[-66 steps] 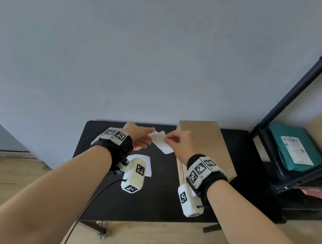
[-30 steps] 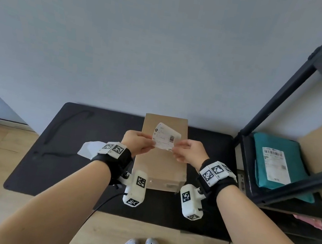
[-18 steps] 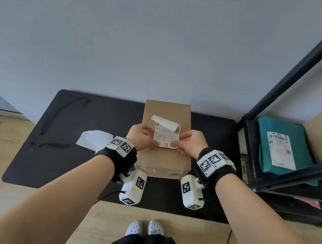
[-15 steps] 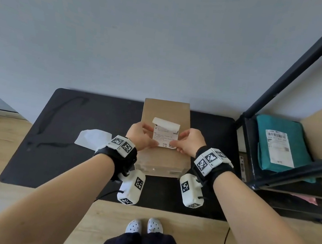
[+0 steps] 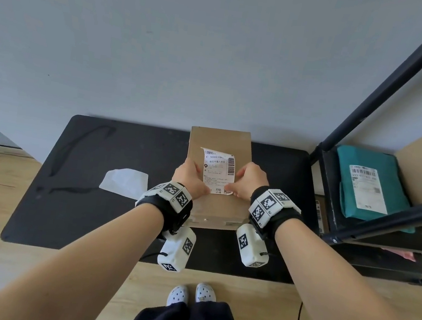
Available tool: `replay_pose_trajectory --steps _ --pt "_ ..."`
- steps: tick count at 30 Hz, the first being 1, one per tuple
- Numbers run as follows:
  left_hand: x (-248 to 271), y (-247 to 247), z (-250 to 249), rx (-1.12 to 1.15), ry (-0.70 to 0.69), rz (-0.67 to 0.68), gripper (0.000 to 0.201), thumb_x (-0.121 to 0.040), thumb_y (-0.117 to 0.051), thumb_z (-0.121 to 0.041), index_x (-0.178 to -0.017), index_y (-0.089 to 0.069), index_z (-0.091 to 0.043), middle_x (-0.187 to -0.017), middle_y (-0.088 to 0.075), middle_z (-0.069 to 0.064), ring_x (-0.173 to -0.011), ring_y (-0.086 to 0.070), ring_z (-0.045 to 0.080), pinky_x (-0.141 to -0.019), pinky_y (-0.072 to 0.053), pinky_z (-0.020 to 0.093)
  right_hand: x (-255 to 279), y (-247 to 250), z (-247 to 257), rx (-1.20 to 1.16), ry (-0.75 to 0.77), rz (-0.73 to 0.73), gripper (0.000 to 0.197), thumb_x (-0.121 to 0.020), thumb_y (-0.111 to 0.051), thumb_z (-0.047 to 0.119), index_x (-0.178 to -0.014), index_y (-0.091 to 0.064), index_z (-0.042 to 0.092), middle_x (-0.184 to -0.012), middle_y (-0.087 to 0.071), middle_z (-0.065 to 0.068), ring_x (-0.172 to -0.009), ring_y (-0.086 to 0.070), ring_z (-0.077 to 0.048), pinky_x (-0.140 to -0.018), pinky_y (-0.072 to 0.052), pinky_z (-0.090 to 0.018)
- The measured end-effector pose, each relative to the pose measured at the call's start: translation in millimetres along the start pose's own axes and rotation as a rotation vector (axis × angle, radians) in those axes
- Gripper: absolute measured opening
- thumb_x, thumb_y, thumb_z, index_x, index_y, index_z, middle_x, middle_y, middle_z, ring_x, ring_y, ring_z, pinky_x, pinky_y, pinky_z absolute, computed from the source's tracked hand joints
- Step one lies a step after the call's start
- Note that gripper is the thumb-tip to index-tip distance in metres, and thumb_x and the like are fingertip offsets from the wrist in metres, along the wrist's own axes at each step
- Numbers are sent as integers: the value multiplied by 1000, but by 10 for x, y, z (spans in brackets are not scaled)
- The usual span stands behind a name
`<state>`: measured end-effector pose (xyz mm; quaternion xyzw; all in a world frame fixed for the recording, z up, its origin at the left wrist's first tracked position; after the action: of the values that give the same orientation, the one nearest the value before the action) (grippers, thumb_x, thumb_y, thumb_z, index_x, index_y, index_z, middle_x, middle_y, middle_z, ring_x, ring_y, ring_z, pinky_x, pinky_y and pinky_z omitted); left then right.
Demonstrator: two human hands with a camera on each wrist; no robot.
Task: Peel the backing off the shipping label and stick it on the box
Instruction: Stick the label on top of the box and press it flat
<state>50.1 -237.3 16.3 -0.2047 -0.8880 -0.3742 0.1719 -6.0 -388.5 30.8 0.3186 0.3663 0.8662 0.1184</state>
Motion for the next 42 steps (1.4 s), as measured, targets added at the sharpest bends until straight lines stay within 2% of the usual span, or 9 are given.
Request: replay_pose_trajectory --steps 5,9,15,19,23,27,33,38,42 --pt "-5 16 -26 -91 -10 8 35 -69 -78 -11 -82 -46 -15 -79 -49 -5 -83 -52 16 -55 -40 19 34 17 18 28 1 14 34 -72 -79 20 -67 -45 20 -99 -72 -10 -89 -70 -25 -80 -56 -35" --pt "-32 48 -6 -118 -8 38 36 -67 -82 -17 -66 -45 -18 -72 -51 -6 -80 -55 16 -54 -41 18 25 17 -12 89 -31 -2 31 -70 -79 29 -83 -58 11 -94 -70 -8 -84 -68 -23 -71 -55 -34" --pt "-56 165 166 -65 34 -4 39 -63 -85 -25 -83 -55 -14 -90 -60 -1 -83 -58 18 -72 -47 29 149 7 -18 47 99 -92 20 -78 -72 24 -88 -56 16 -83 -57 4 -81 -59 -17 -67 -47 -27" --pt "-22 197 218 -44 -9 -30 49 -64 -84 -28 -99 -52 -14 -100 -55 0 -87 -54 17 -71 -41 27 347 -130 181 168 456 -187 20 -89 -55 23 -106 -61 13 -113 -61 -2 -104 -59 -20 -85 -49 -32" --pt "31 172 227 57 -122 -7 51 -71 -77 -16 -116 -54 -18 -117 -57 8 -96 -57 20 -78 -49 31 467 -474 190 451 623 80 52 -97 -36 35 -145 -30 14 -157 -24 0 -146 -18 -16 -117 -16 -31" --pt "83 128 254 170 -166 67 57 -76 -71 -9 -128 -53 -26 -120 -60 6 -111 -55 20 -97 -49 38 471 -618 21 636 618 216 61 -98 -19 48 -150 -3 22 -160 2 6 -148 3 -12 -119 0 -31" --pt "63 112 243 199 -158 124 64 -81 -63 2 -136 -46 -26 -120 -52 -1 -113 -58 26 -91 -50 31 432 -455 -190 713 583 212 63 -96 -13 53 -149 4 23 -160 6 7 -147 6 -10 -120 2 -32" --pt "60 79 184 57 -250 180 63 -84 -60 -2 -139 -44 -28 -132 -49 -7 -110 -53 17 -89 -42 24 434 -347 -243 714 516 185 64 -96 -12 53 -149 6 22 -159 8 7 -147 7 -9 -120 3 -33" --pt "28 63 187 5 -274 232 70 -82 -65 -8 -141 -39 -34 -145 -43 -3 -122 -54 22 -100 -43 30 445 -452 -69 704 542 260 62 -97 -13 50 -149 4 22 -160 7 6 -147 6 -10 -121 3 -34"
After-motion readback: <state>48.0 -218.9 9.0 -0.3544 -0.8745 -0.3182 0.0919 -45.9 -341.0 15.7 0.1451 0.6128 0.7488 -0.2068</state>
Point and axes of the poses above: each hand's wrist, its own x-axis away from the middle knuckle, its own y-axis out of the back of the hand, z = x × y, the point moved 6 cm from there along -x, towards the middle knuckle
